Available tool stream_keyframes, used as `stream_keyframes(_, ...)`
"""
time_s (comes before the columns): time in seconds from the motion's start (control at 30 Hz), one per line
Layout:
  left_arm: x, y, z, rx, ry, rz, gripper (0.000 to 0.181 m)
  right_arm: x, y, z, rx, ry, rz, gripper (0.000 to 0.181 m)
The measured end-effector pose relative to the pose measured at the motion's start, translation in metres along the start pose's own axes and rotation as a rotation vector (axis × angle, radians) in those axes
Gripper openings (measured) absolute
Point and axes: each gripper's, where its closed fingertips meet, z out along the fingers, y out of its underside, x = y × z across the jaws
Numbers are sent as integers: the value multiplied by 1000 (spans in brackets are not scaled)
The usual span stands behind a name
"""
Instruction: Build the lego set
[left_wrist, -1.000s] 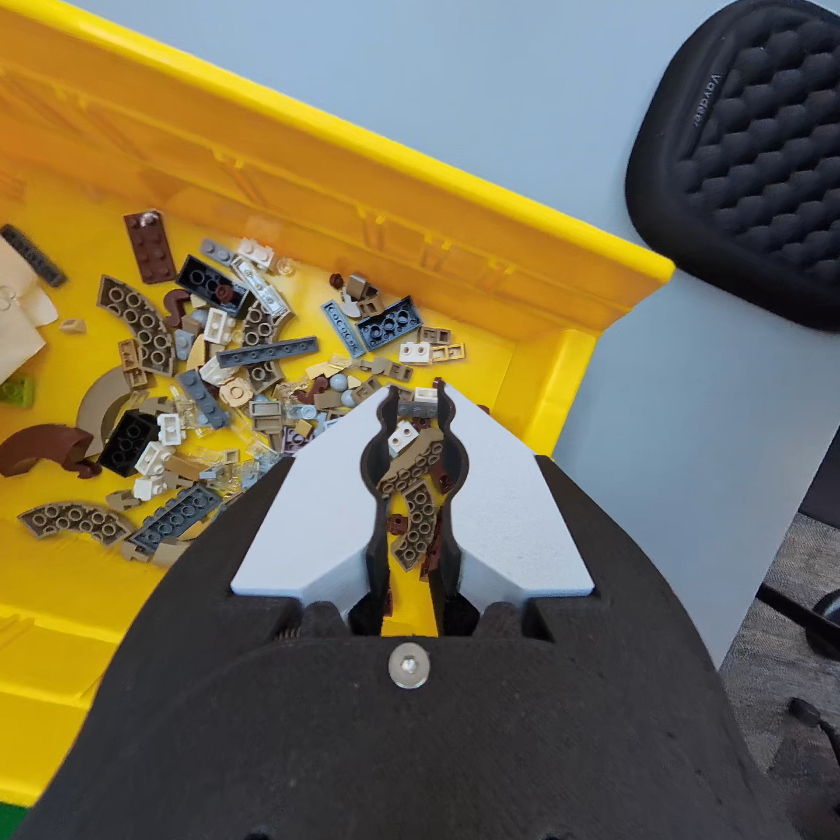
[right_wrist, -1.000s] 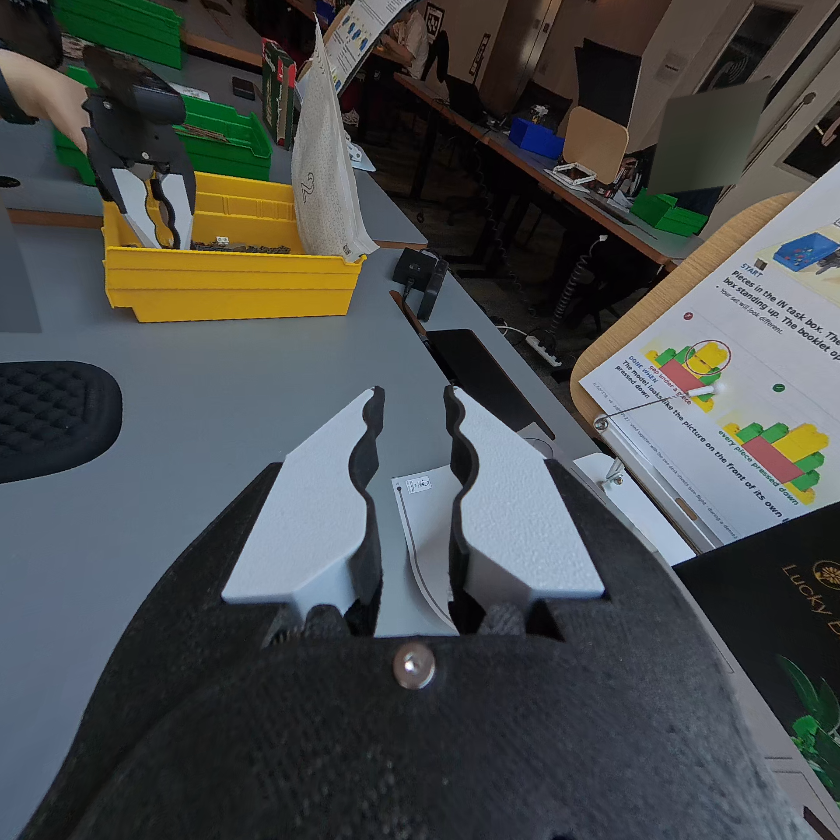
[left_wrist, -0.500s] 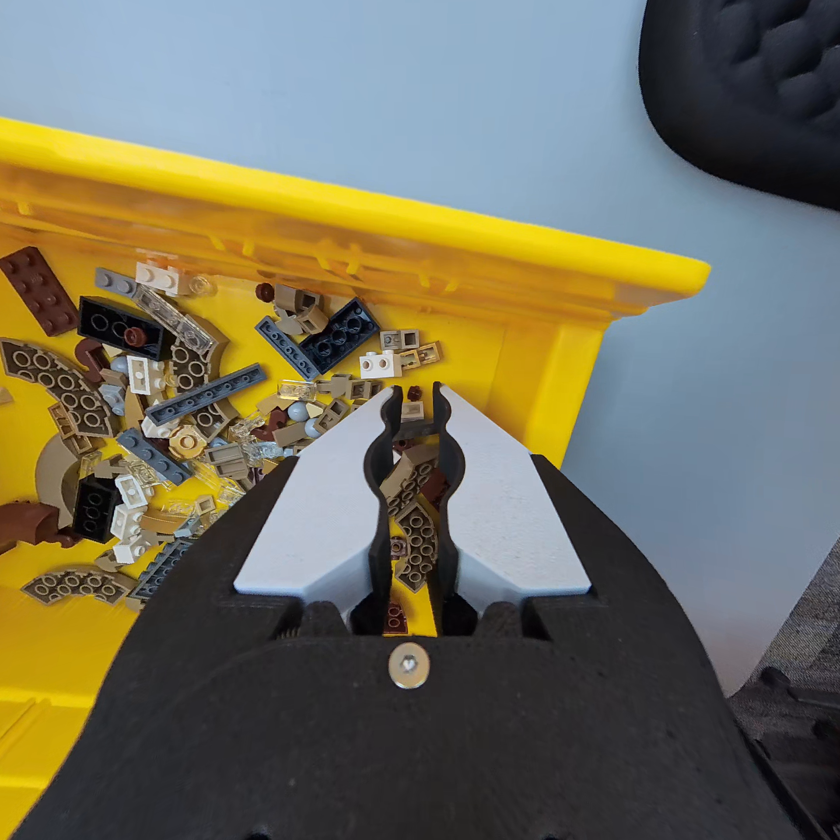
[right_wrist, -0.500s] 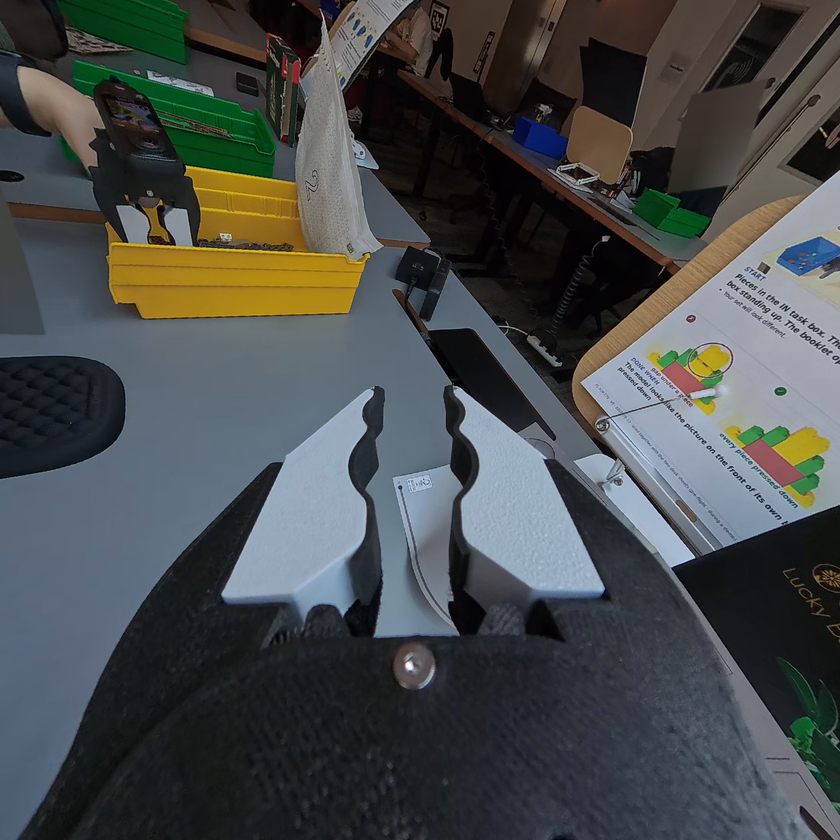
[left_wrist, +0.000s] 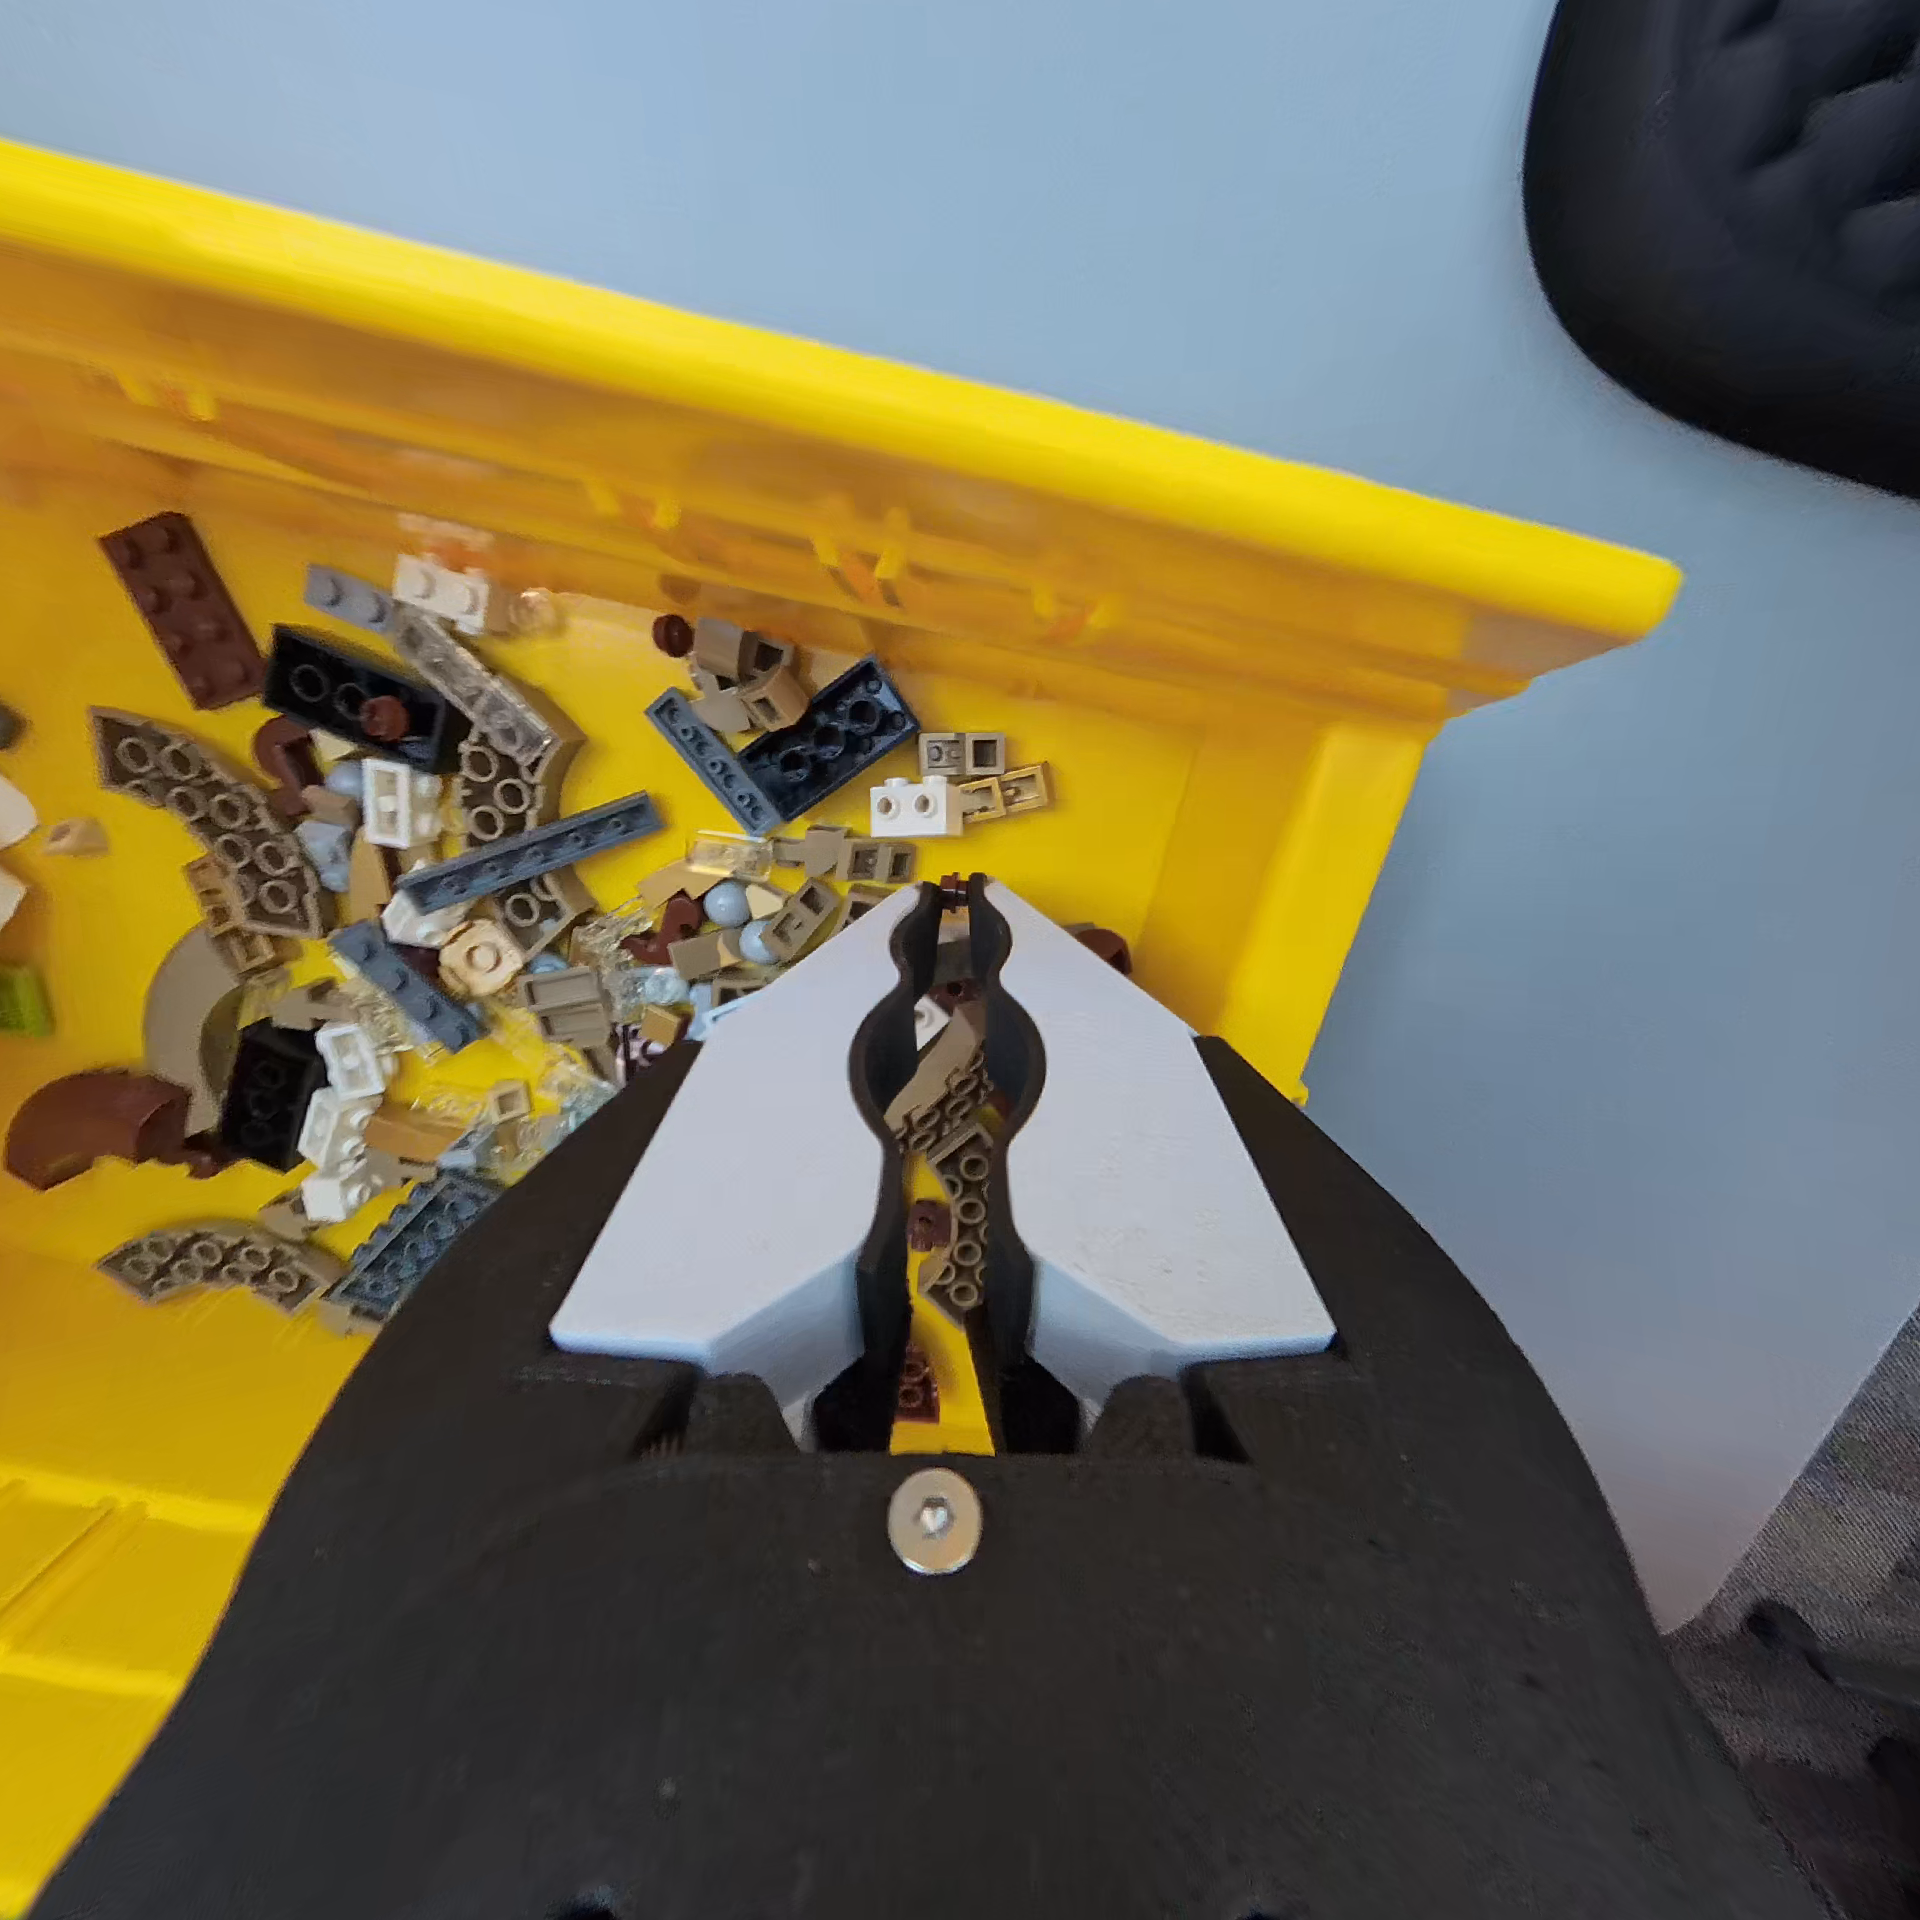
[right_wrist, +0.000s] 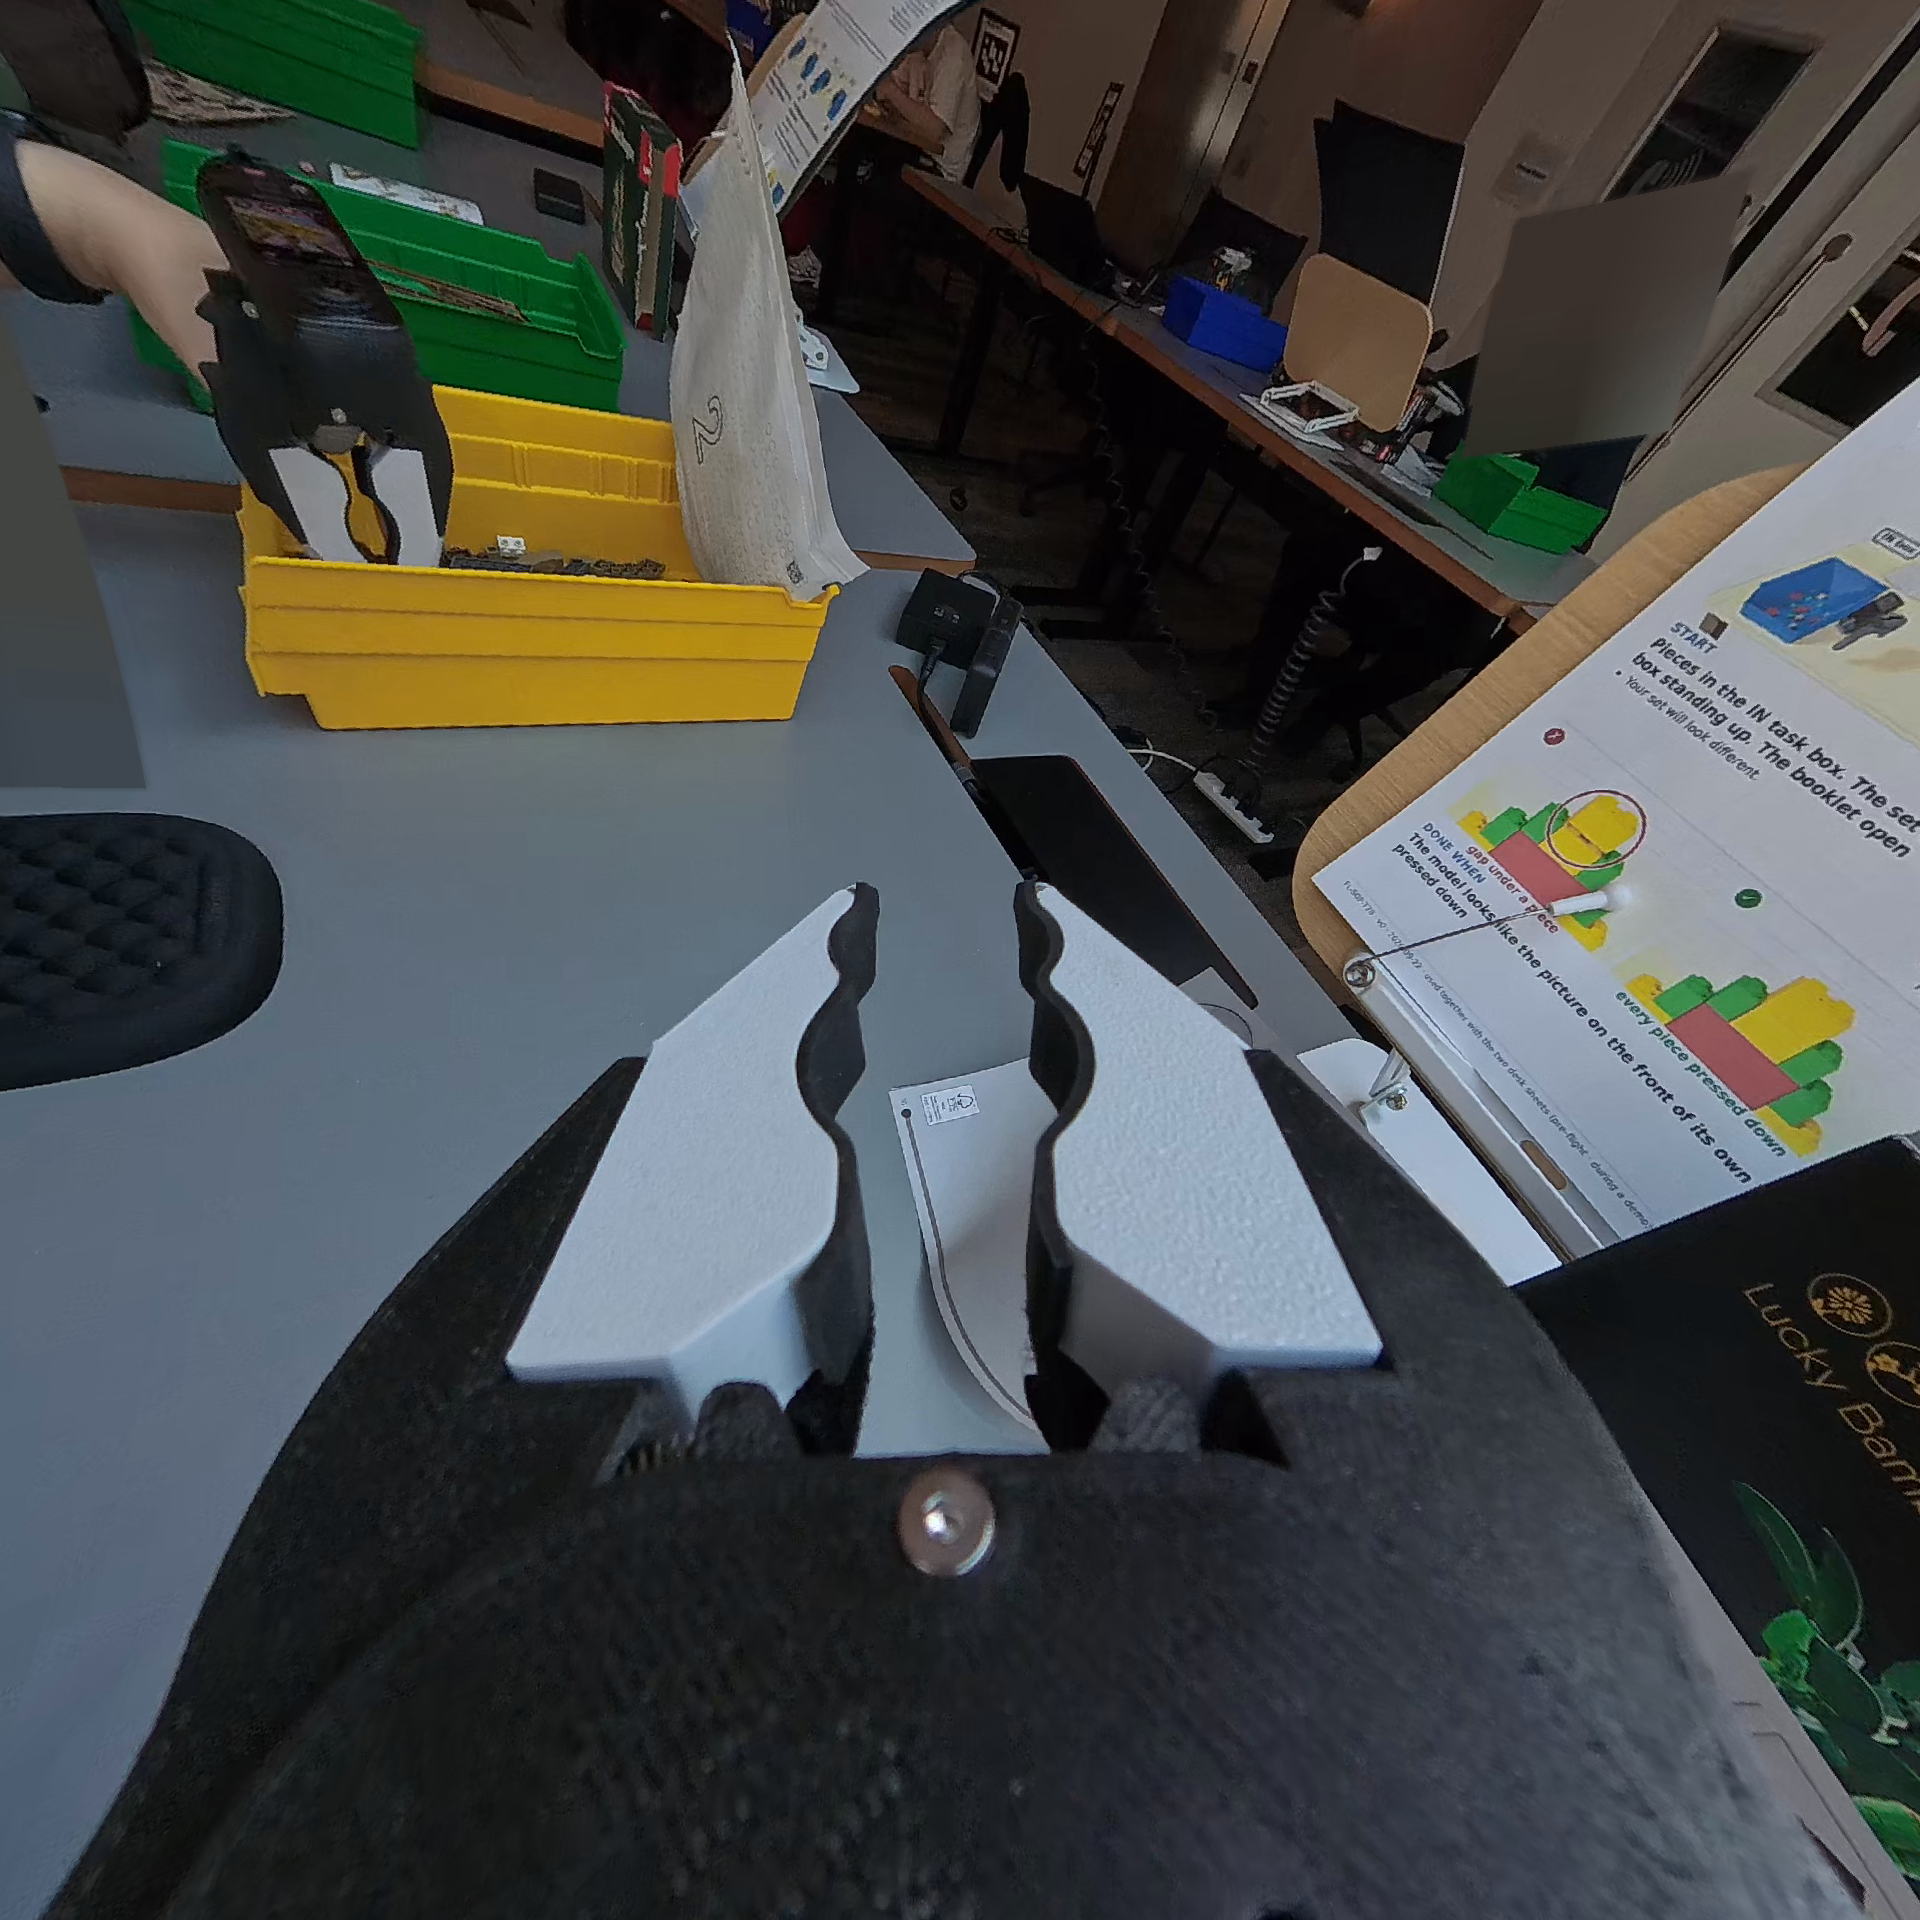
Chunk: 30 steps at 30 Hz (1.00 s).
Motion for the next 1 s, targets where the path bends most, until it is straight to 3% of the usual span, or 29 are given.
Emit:
stream_keyframes(0.13,-24,-5,-55,85,-227,-58,3,2,-6,-7,17,17,-8,27)
stream_keyframes(0.23,-25,-33,-107,212,-335,-151,3,10,-7,-20,5,58,-41,28)
stream_keyframes(0.33,-1,-86,-139,317,-318,-192,3,29,-7,-44,7,119,-48,29)
stream_keyframes(0.4,26,-134,-140,398,-240,-158,3,46,-7,-67,18,174,-21,29)
stream_keyframes(0.5,64,-198,-113,440,-58,-166,3,69,-7,-108,42,276,14,29)
stream_keyframes(0.67,97,-277,-26,398,312,-323,3,89,2,-176,-5,472,16,29)
stream_keyframes(0.77,98,-300,19,299,497,-448,3,99,16,-213,-56,566,57,29)
stream_keyframes(0.87,91,-315,42,241,611,-537,3,101,20,-228,-30,553,91,30)
stream_keyframes(1.0,71,-316,61,141,562,-579,3,103,19,-231,-10,534,75,30)
